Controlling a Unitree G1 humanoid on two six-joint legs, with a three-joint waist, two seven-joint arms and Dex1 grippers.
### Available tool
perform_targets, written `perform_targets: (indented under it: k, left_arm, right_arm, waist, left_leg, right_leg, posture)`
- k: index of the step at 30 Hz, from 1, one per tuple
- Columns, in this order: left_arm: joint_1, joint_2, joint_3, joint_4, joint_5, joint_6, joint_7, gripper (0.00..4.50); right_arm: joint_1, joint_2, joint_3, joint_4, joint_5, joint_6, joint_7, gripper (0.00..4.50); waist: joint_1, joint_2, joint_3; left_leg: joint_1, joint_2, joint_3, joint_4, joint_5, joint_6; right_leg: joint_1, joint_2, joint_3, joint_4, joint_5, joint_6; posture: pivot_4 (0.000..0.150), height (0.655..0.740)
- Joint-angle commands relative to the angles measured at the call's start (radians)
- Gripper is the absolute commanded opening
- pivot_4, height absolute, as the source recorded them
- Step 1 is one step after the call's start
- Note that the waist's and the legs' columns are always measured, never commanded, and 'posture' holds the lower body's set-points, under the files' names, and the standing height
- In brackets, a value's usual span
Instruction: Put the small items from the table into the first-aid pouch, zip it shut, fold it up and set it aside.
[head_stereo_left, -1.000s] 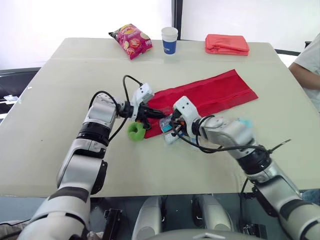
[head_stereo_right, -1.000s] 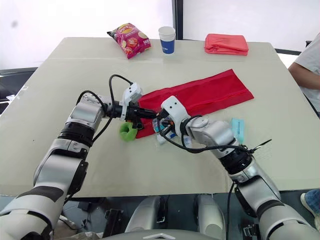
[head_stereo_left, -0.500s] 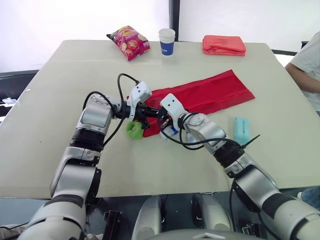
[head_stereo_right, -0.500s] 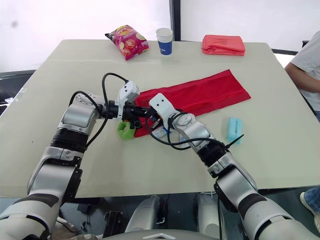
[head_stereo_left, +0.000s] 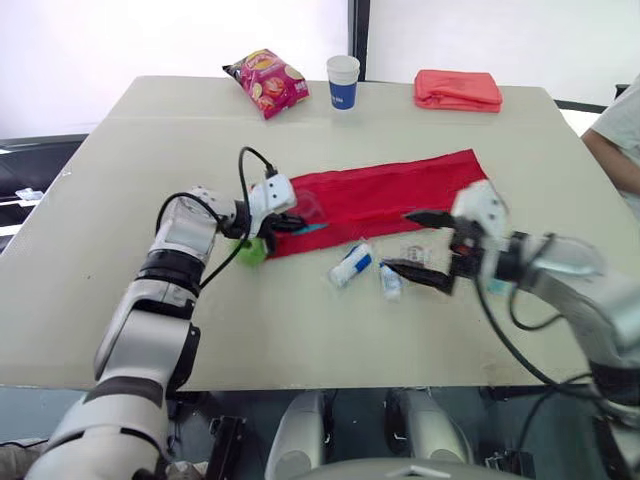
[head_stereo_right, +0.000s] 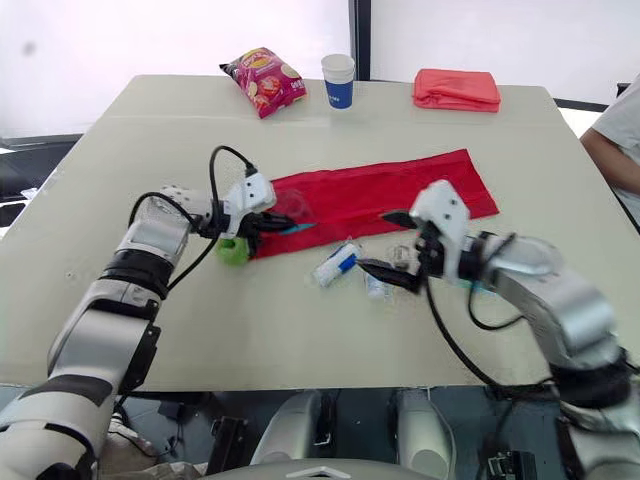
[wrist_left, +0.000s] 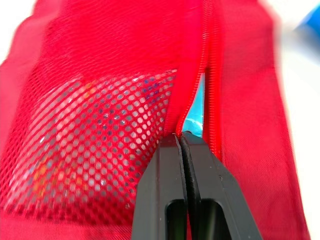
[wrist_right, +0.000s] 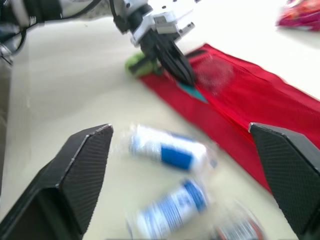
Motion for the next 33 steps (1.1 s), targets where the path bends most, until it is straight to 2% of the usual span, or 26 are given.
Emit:
perform_targets:
  k: [1, 4, 5, 6, 8, 10, 12, 15, 16, 18, 23, 26, 33]
  left_arm:
    - [-0.082, -0.005, 0.019, 0.145, 0.056, -0.142, 0.16, 0.0]
    - [-0.108, 0.004, 0.016, 0.222, 0.088, -0.211, 0.222, 0.0]
    - [-0.112, 0.003, 0.041, 0.236, 0.063, -0.198, 0.192, 0.0]
    - [-0.116, 0.004, 0.077, 0.242, 0.017, -0.159, 0.134, 0.29]
    - [-0.112, 0.014, 0.136, 0.229, -0.056, -0.097, 0.013, 0.9]
    - [-0.101, 0.029, 0.179, 0.193, -0.11, -0.033, -0.076, 1.75]
    - [-0.086, 0.038, 0.202, 0.146, -0.138, 0.026, -0.116, 2.63]
    - [-0.058, 0.028, 0.205, 0.043, -0.155, 0.098, -0.149, 4.25]
    - [-0.05, 0.014, 0.199, 0.0, -0.159, 0.124, -0.155, 4.45]
    - [-0.036, -0.003, 0.189, -0.063, -0.161, 0.159, -0.159, 4.45]
    - [-0.023, -0.112, 0.118, -0.185, -0.117, 0.21, -0.108, 4.45]
    - [-0.07, -0.201, 0.087, -0.123, -0.059, 0.229, 0.048, 4.45]
    - [-0.182, -0.32, 0.007, 0.093, 0.072, 0.124, 0.281, 4.45]
  right_arm:
    - [0.065, -0.055, -0.169, -0.117, 0.118, 0.014, 0.013, 4.41]
    - [0.125, -0.112, -0.295, -0.133, 0.19, 0.044, 0.009, 4.41]
    - [0.143, -0.125, -0.335, -0.135, 0.218, 0.055, 0.003, 4.41]
    - [0.158, -0.13, -0.374, -0.139, 0.252, 0.066, -0.011, 4.48]
    - [0.188, -0.147, -0.44, -0.156, 0.313, 0.077, -0.025, 4.5]
    - [0.205, -0.162, -0.494, -0.173, 0.368, 0.081, -0.05, 4.5]
    - [0.216, -0.17, -0.546, -0.185, 0.431, 0.078, -0.084, 4.5]
    - [0.264, -0.193, -0.635, -0.199, 0.509, 0.073, -0.103, 4.5]
    - [0.28, -0.203, -0.664, -0.198, 0.525, 0.068, -0.104, 4.5]
    - [0.303, -0.22, -0.695, -0.195, 0.543, 0.055, -0.109, 4.5]
    - [0.381, -0.284, -0.742, -0.148, 0.449, 0.011, -0.042, 4.5]
    - [0.381, -0.314, -0.7, -0.125, 0.411, 0.004, -0.047, 4.5]
    - [0.353, -0.31, -0.646, -0.131, 0.422, -0.006, -0.101, 4.5]
  waist:
    - [0.003, 0.0, 0.0]
    - [0.006, -0.001, 0.0]
    - [0.006, -0.001, 0.0]
    - [0.006, -0.001, 0.0]
    - [0.003, -0.001, 0.0]
    - [0.002, -0.001, 0.0]
    - [0.002, -0.001, 0.0]
    - [0.005, -0.001, 0.0]
    - [0.008, -0.001, 0.0]
    - [0.015, -0.001, 0.0]
    - [0.03, -0.002, 0.0]
    - [0.024, -0.002, 0.0]
    - [0.025, -0.003, 0.0]
  left_leg:
    - [0.0, 0.0, 0.0, 0.0, 0.0, 0.0]
    - [0.0, 0.0, 0.0, 0.0, 0.0, 0.0]
    - [0.0, 0.0, 0.0, 0.0, 0.0, 0.0]
    - [-0.001, 0.0, 0.0, 0.0, 0.0, 0.0]
    - [-0.001, 0.0, 0.0, 0.0, 0.0, 0.001]
    - [-0.001, 0.0, 0.0, 0.0, 0.0, 0.001]
    - [-0.001, 0.0, -0.001, 0.0, 0.0, 0.001]
    - [-0.001, 0.0, -0.001, 0.0, 0.0, 0.001]
    - [-0.001, 0.0, -0.001, 0.0, 0.0, 0.001]
    - [-0.001, -0.001, -0.001, 0.0, 0.0, 0.001]
    - [-0.002, -0.002, -0.002, 0.002, -0.001, 0.002]
    - [-0.001, -0.002, -0.001, 0.002, -0.001, 0.002]
    - [-0.001, -0.001, -0.001, 0.001, -0.001, 0.002]
  right_leg:
    - [0.0, 0.0, 0.0, 0.0, 0.001, 0.001]
    - [0.0, -0.001, 0.0, 0.0, 0.001, 0.002]
    - [0.0, -0.001, 0.0, -0.001, 0.001, 0.002]
    - [0.0, -0.001, 0.0, -0.001, 0.001, 0.002]
    - [0.0, -0.001, 0.0, -0.001, 0.001, 0.001]
    - [0.0, -0.001, 0.0, -0.001, 0.0, 0.001]
    - [0.0, -0.001, 0.0, -0.001, 0.0, -0.001]
    - [0.001, -0.001, 0.0, -0.001, -0.001, 0.0]
    - [0.001, -0.002, 0.0, -0.001, 0.0, 0.0]
    - [0.001, -0.002, -0.001, -0.001, 0.0, 0.0]
    - [0.003, -0.002, 0.0, -0.003, -0.001, 0.001]
    - [0.002, -0.002, 0.001, -0.004, 0.0, 0.002]
    - [0.002, 0.0, 0.001, -0.004, 0.0, 0.006]
  posture:
    - [0.15, 0.74]
    - [0.15, 0.74]
    - [0.15, 0.74]
    - [0.15, 0.74]
    - [0.15, 0.74]
    - [0.15, 0.74]
    - [0.15, 0.74]
    - [0.15, 0.74]
    - [0.15, 0.74]
    - [0.15, 0.74]
    - [0.15, 0.74]
    - [0.15, 0.74]
    - [0.15, 0.74]
